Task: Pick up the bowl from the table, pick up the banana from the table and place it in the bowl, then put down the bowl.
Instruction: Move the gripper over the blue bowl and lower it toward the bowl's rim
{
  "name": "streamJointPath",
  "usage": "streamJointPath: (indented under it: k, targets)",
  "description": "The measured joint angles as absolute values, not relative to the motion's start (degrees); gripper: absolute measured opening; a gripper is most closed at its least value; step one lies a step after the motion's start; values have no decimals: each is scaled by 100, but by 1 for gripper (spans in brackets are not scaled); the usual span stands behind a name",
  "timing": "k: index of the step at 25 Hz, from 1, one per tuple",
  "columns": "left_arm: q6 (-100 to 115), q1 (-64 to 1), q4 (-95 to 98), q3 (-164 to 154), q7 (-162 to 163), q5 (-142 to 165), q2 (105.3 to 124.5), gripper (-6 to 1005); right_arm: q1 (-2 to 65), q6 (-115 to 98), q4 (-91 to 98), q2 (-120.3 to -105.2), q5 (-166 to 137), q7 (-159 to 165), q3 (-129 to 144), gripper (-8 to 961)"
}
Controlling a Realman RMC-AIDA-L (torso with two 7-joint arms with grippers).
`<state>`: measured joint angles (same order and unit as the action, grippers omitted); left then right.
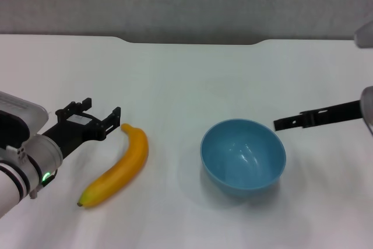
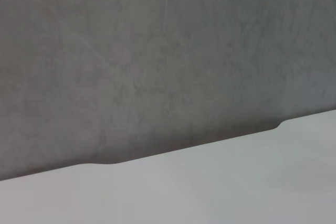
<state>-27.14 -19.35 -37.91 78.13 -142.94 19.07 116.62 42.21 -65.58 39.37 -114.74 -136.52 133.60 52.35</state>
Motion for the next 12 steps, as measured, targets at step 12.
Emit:
streamJointPath:
  k: [12]
  targets:
    - [-2731, -1932, -3778, 7834, -14279, 1881, 11663, 754, 4261, -6355, 3331, -11516, -13625, 13359, 5615, 850]
